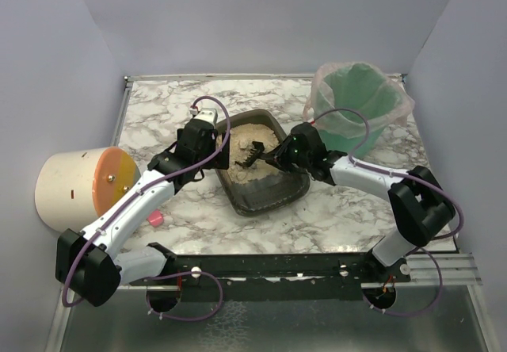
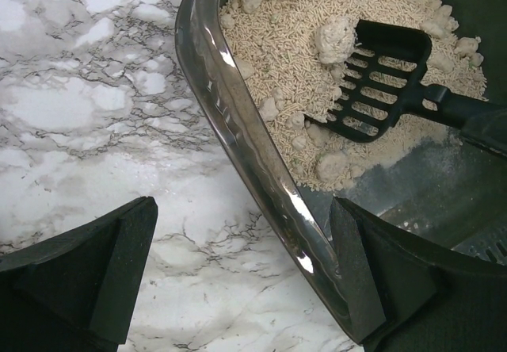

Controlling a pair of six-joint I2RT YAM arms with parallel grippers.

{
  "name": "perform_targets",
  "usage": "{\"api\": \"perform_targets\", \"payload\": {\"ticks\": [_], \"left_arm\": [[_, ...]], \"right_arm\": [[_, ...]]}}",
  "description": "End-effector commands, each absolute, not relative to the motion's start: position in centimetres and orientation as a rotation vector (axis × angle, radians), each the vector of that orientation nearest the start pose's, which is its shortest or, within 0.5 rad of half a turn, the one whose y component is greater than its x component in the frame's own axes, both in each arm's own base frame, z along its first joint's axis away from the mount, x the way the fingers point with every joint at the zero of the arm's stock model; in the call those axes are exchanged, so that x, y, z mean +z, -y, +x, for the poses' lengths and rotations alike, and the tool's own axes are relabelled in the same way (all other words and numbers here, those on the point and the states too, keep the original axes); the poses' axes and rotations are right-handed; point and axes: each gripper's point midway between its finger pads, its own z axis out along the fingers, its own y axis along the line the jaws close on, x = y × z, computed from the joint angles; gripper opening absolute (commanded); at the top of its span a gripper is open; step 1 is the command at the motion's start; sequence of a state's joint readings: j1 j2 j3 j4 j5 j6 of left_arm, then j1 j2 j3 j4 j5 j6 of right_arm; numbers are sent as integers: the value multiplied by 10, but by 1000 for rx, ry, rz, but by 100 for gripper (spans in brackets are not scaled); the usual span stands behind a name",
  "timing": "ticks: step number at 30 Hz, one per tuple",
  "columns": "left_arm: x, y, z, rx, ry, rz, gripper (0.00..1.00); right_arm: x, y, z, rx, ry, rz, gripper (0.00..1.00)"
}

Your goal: Clean the litter box

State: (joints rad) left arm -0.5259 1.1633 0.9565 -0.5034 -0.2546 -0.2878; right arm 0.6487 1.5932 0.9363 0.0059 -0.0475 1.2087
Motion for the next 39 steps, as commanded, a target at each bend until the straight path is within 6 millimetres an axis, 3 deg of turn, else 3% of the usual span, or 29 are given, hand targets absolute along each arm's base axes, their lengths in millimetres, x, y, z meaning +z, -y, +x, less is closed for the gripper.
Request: {"api": "perform_targets", "payload": {"ticks": [1, 12, 30, 39], "left_arm": [[171, 136, 299, -134, -2250, 150, 99], [173, 137, 299, -142, -2241, 152, 99], [201, 127, 298, -162, -2113, 84, 99], [203, 126, 298, -161, -2100, 69, 99]], "right_arm": [[97, -316, 334, 1084, -2300, 667, 1], [97, -328, 333, 1239, -2175, 553, 1], [115, -304, 309, 1339, -2024, 594, 1], [131, -289, 296, 1377, -1959, 629, 1]]}}
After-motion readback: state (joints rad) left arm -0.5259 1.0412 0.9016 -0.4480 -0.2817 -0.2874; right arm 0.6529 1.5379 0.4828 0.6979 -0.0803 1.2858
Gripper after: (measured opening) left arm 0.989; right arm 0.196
